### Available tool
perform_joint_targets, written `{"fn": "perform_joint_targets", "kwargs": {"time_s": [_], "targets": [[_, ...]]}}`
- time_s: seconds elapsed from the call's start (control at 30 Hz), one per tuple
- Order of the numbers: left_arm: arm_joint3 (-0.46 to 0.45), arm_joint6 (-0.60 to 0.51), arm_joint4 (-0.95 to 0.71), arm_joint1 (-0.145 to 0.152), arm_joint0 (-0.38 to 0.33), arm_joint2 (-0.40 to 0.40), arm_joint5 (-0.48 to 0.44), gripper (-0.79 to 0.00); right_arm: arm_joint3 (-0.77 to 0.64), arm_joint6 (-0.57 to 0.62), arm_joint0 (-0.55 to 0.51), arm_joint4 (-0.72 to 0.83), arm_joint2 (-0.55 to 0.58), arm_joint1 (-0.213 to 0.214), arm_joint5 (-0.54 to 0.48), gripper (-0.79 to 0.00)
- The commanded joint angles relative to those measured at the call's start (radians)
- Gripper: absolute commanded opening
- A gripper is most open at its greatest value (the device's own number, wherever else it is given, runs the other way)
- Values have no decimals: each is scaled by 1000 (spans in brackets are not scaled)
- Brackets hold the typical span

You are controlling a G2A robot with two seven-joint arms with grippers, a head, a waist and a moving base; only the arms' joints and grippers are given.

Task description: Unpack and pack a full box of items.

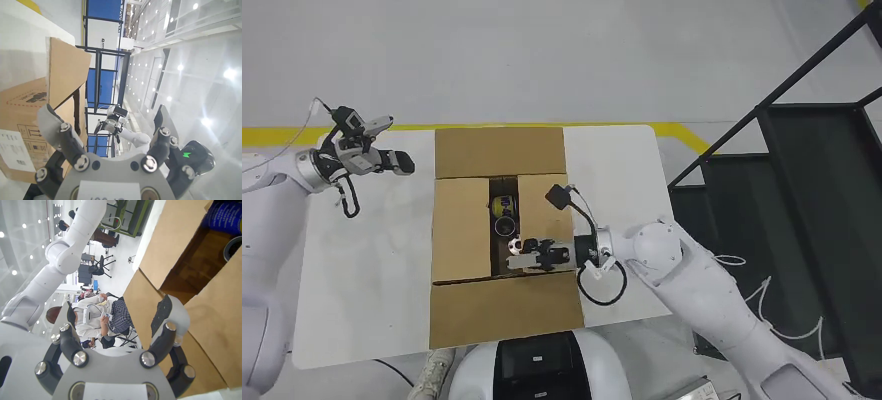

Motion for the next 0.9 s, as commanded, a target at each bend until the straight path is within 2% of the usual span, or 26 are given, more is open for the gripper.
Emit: {"fn": "perform_joint_targets", "kwargs": {"time_s": [0.0, 0.17, 0.63, 0.73, 0.87], "targets": [[-36, 1, -1, 16, 27, -17, -1, 0, 44, -30, 48, -9, -49, -16, 32, 0], [-52, 1, -4, 23, 38, -26, -1, 0, 109, -87, 111, -16, -121, -46, 65, 0], [-52, 1, -4, 23, 38, -26, -1, 0, 112, -88, 113, -15, -125, -48, 65, 0], [-110, 1, -13, 23, 66, -29, 39, 0, 108, -103, 104, -21, -126, -49, 65, 0], [-180, 1, 63, 40, 87, -33, 15, 0, 121, -147, 132, -4, -167, -70, 114, 0]]}}
